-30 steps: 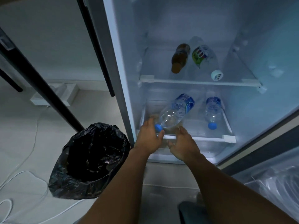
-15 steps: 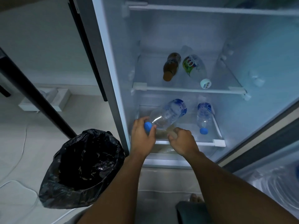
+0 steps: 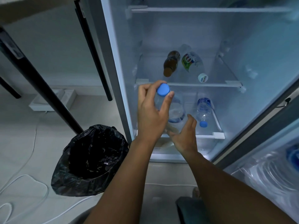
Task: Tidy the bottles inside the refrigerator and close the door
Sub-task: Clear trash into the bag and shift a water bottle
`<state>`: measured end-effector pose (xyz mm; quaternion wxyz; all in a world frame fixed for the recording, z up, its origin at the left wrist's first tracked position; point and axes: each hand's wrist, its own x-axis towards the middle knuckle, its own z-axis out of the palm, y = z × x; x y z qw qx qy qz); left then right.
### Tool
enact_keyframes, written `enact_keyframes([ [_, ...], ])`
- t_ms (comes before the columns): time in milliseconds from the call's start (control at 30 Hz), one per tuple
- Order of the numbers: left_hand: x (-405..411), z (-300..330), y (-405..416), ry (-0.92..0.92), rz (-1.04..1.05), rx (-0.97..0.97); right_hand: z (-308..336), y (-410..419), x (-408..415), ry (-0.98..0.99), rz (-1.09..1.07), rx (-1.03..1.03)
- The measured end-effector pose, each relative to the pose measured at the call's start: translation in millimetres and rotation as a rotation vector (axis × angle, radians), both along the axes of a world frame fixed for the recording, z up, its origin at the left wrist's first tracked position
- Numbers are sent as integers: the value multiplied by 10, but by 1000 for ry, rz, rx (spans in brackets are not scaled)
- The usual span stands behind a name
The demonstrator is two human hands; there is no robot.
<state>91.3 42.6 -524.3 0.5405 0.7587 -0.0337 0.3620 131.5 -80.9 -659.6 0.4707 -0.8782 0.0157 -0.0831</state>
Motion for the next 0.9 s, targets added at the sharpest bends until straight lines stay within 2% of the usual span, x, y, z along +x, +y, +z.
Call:
enact_keyframes([
  [100, 55, 113, -14, 37, -29, 20, 64, 0, 36, -16, 21, 97],
  [267, 226, 52, -18, 220, -182, 29, 81, -56, 110, 2, 1, 101],
  [567, 366, 548, -116, 216, -127, 133, 452, -66, 48, 19, 58, 125],
  [733, 172, 1128, -366, 205, -237, 269, 857, -322, -342, -86, -31, 174],
  [900, -321, 1535, -781, 189, -383, 326, 1277, -777, -1020, -92, -151, 188],
])
